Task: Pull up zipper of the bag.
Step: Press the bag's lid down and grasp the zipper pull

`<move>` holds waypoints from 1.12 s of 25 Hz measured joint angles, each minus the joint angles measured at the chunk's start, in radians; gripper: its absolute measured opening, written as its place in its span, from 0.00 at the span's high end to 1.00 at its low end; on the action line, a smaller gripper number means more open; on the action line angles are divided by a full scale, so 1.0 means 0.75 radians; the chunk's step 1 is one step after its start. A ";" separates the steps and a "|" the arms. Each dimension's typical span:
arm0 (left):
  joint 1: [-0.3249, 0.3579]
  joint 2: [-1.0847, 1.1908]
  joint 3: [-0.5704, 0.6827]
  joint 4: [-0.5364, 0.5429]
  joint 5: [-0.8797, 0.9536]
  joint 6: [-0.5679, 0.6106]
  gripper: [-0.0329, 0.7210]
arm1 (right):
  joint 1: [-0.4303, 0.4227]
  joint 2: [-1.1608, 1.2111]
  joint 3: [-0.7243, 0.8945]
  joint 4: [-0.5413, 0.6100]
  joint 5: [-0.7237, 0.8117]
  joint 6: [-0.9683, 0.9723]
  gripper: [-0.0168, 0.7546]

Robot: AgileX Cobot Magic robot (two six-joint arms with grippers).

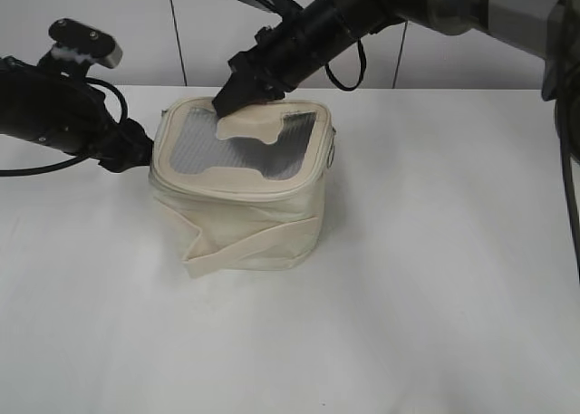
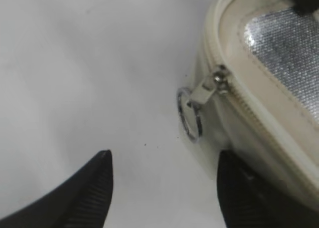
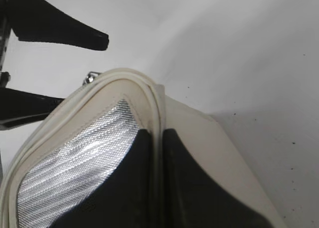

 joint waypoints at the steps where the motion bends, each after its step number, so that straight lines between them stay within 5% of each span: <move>1: -0.003 0.012 -0.005 -0.037 -0.006 0.030 0.28 | 0.000 0.000 0.000 -0.003 -0.001 0.000 0.92; 28: -0.079 0.089 -0.116 -0.136 -0.108 0.167 0.36 | -0.006 0.000 -0.002 -0.031 -0.004 0.004 0.92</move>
